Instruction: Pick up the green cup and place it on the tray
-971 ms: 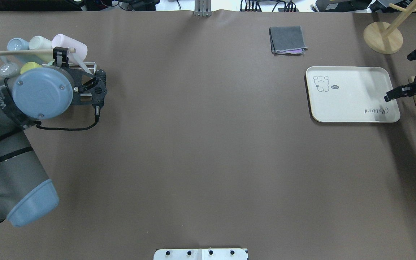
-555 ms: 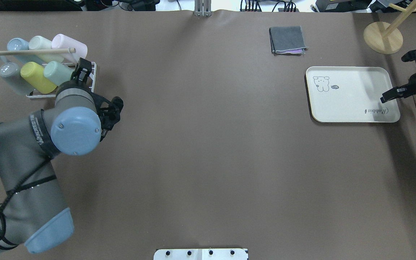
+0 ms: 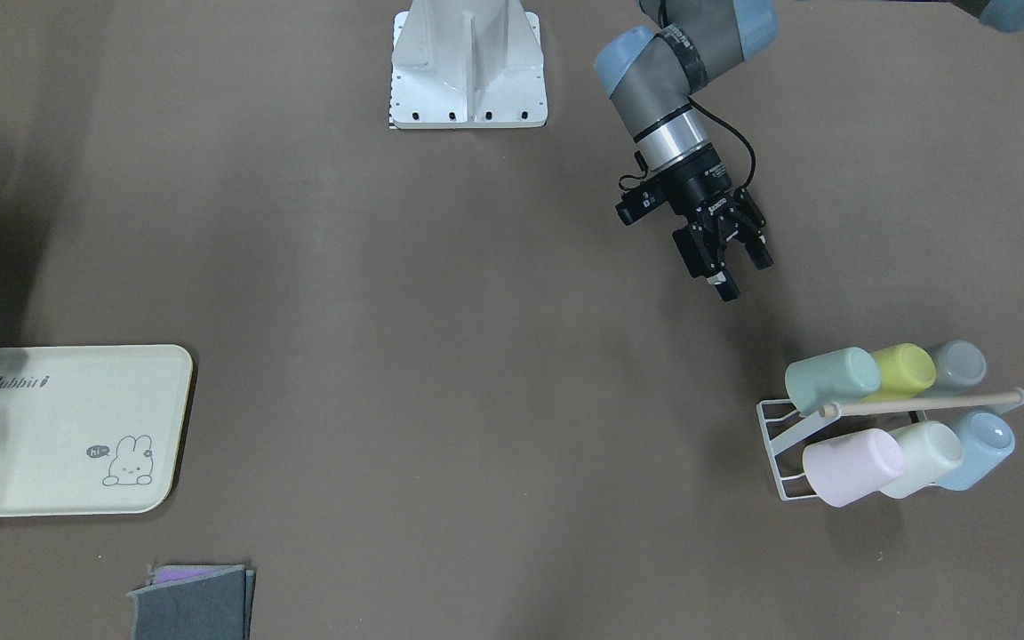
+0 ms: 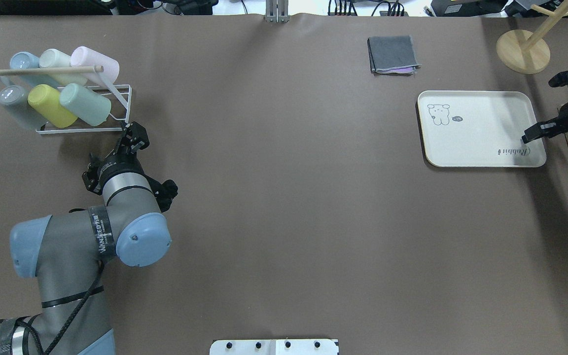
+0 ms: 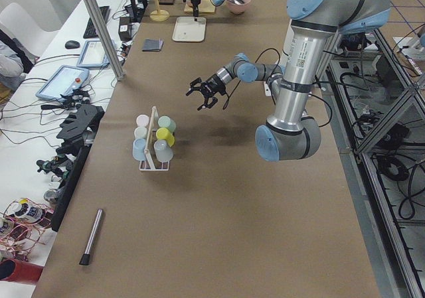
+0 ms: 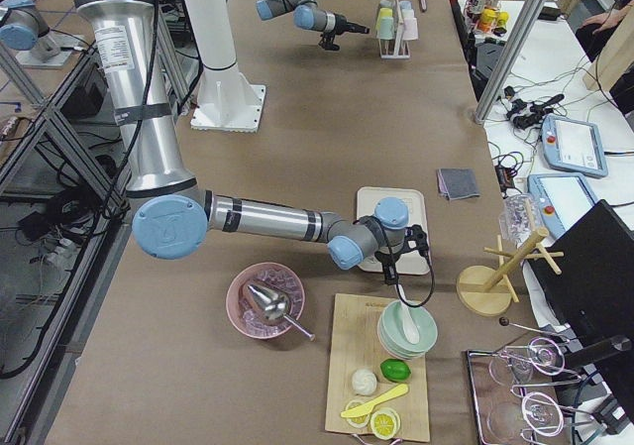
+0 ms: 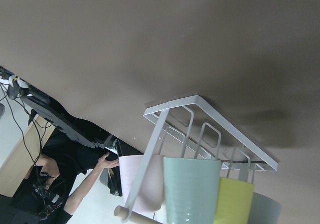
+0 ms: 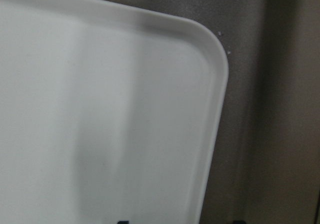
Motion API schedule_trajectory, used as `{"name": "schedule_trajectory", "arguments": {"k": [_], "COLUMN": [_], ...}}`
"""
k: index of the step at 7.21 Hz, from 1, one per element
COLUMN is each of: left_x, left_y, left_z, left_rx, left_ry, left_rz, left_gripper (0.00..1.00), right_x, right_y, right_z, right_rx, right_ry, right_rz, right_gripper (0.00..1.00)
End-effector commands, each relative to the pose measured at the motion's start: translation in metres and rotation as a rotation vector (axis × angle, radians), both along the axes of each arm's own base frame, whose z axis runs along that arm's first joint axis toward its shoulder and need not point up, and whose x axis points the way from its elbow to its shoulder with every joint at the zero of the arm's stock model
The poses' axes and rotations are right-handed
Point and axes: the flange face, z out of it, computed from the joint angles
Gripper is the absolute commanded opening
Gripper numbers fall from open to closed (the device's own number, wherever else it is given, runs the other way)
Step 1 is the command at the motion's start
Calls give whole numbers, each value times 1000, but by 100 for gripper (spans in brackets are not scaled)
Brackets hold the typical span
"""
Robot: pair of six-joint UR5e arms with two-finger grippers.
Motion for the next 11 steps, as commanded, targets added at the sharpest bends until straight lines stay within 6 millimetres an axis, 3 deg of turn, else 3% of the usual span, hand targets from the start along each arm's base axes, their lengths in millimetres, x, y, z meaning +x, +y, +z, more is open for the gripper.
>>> {"name": "schedule_trajectory", "arguments": {"k": [1, 3, 4, 5, 6, 7, 9, 11], "left_x": [-19, -14, -9, -2, -2, -6, -24, -14], "left_y": [5, 2, 0, -5, -10, -16, -37, -48], "left_z": [55, 60, 64, 70, 75, 71, 70, 102], "left_rx": [18, 23, 35, 76, 92, 96, 103, 99], "left_ry": [-126, -129, -106, -76, -43, -32, -19, -29], "left_rz": [-9, -15, -16, -29, -39, -51, -96, -104], "left_gripper": [98, 98, 98, 99, 99, 98, 99, 98], "right_x": [1, 2, 2, 2, 2, 2, 4, 9], "right_y": [4, 4, 4, 4, 4, 2, 1, -3], "right_z": [4, 4, 4, 4, 4, -1, -5, -10], "right_rx": [-8, -7, -7, -8, -8, -1, 2, 1], "right_ry": [1, 0, -1, -2, -2, -7, -15, -34], "right_rz": [-1, 0, -1, -1, -1, -1, 2, 6], "right_gripper": [68, 52, 32, 25, 22, 27, 27, 29]}}
